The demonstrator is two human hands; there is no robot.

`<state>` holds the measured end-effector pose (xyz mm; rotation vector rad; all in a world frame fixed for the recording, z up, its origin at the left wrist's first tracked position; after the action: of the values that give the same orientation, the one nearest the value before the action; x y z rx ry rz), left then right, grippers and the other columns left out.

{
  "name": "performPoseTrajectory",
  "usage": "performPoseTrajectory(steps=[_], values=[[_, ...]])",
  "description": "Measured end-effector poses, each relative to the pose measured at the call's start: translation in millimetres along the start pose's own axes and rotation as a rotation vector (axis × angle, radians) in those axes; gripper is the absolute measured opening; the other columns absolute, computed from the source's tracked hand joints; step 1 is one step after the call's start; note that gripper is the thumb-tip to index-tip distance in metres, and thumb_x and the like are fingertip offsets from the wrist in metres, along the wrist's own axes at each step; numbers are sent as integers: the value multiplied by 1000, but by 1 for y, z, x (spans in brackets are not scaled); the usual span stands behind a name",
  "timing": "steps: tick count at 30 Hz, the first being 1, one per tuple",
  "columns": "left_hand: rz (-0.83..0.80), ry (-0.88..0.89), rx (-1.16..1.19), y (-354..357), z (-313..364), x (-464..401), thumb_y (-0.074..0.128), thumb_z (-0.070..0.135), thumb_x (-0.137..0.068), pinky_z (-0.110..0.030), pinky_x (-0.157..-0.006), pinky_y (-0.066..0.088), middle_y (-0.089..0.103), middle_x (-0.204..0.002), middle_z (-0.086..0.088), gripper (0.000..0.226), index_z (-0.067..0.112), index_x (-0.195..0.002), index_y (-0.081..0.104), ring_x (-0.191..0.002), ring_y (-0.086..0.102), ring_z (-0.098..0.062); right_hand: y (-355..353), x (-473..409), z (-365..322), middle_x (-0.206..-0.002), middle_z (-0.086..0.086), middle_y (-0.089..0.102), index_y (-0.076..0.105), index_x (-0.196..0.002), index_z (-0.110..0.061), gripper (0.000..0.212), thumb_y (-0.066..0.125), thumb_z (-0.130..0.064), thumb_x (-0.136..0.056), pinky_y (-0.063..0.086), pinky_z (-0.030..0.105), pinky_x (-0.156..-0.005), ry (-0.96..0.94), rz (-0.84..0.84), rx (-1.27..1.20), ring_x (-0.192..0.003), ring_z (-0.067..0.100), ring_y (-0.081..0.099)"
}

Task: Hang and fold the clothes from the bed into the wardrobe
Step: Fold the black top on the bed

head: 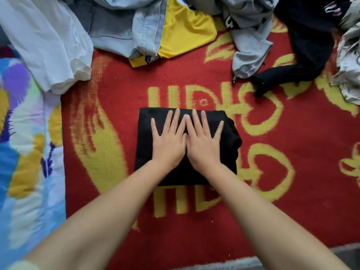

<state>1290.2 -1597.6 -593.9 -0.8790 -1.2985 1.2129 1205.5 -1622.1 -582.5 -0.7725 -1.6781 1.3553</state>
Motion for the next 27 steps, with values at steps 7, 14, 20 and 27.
performPoseTrajectory(steps=[7,14,20,27], values=[[-56,-214,107,49,-71,-13,19,43,-99,-65,-109,-7,-2,-161,6,56,33,-152,5,-147,-8,-16,50,-1,82,-148,-22,-31,-24,-140,-44,51,5,-47,-98,-17,61,-109,167,-61,-118,-136,5,-35],[107,-131,99,6,-73,2,20,43,-99,-62,-112,-5,-4,-158,0,59,18,-151,5,-147,-4,-17,21,23,86,-159,-6,-14,-11,-148,-25,54,11,-41,-102,-17,58,-111,258,32,-181,-144,12,-22],[40,180,16,34,4,54,31,43,-94,-64,-109,18,29,-154,-3,59,15,-146,35,-142,26,-21,45,57,15,-156,3,25,25,-148,-14,56,23,-39,-98,11,59,-113,-55,-9,-60,-144,21,20],[-222,-117,-29,70,-138,82,2,52,-98,-51,-116,-8,-2,-158,6,62,21,-151,3,-144,-7,-9,79,97,126,-158,-10,-19,-28,-141,-30,57,-9,-53,-93,-15,58,-112,196,-273,60,-139,9,-29]])
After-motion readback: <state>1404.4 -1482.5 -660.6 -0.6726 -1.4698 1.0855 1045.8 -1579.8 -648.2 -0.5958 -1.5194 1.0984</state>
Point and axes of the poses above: each hand's wrist, its own x-axis away from the middle knuckle, its own y-axis out of the palm, z = x × y, the point moved 9 cm from there along -x, towards the middle knuckle
